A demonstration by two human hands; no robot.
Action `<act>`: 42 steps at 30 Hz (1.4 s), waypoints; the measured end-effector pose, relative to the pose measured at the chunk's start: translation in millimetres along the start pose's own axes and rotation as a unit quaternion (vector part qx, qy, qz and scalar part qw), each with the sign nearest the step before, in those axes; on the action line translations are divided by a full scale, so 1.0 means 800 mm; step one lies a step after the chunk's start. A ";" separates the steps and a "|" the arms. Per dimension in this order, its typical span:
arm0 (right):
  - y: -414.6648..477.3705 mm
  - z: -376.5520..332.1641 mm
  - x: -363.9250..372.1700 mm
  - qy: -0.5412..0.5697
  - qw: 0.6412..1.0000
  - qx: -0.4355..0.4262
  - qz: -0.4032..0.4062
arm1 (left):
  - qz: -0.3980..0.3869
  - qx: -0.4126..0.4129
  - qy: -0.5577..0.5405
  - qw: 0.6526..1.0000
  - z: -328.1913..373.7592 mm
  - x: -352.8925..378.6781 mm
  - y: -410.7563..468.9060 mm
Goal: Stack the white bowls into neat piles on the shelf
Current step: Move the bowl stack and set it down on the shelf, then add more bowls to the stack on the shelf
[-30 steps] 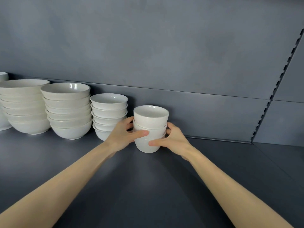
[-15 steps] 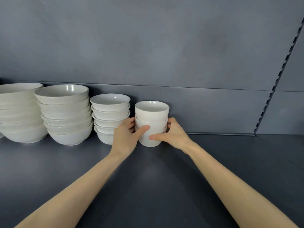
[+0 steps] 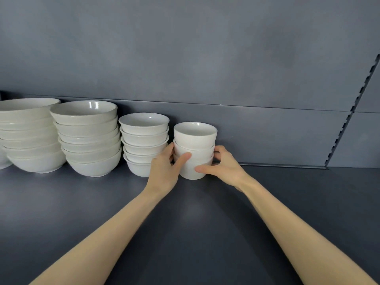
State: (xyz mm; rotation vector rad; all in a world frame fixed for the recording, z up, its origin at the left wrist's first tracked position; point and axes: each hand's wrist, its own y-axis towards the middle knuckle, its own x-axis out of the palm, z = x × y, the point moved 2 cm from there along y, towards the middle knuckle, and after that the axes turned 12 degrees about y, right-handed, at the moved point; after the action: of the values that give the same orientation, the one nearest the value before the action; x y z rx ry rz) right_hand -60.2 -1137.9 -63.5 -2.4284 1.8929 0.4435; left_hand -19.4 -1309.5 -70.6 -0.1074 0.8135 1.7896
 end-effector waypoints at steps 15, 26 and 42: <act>-0.001 0.006 0.001 -0.001 1.000 -0.011 0.016 | -0.040 0.016 0.046 0.998 -0.011 -0.001 0.000; -0.026 -0.034 -0.028 -0.218 0.975 0.029 -0.026 | -0.115 0.034 0.225 0.967 0.004 -0.019 -0.007; -0.210 -0.180 -0.222 -0.416 0.888 -0.075 0.180 | -0.102 0.312 0.419 0.847 0.274 0.012 -0.038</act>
State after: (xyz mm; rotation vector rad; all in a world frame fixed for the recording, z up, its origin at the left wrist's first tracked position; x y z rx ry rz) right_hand 90.5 -955.0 92.6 -1.4820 1.8726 1.4099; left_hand 71.5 -1172.4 77.3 -0.5482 1.8954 1.1506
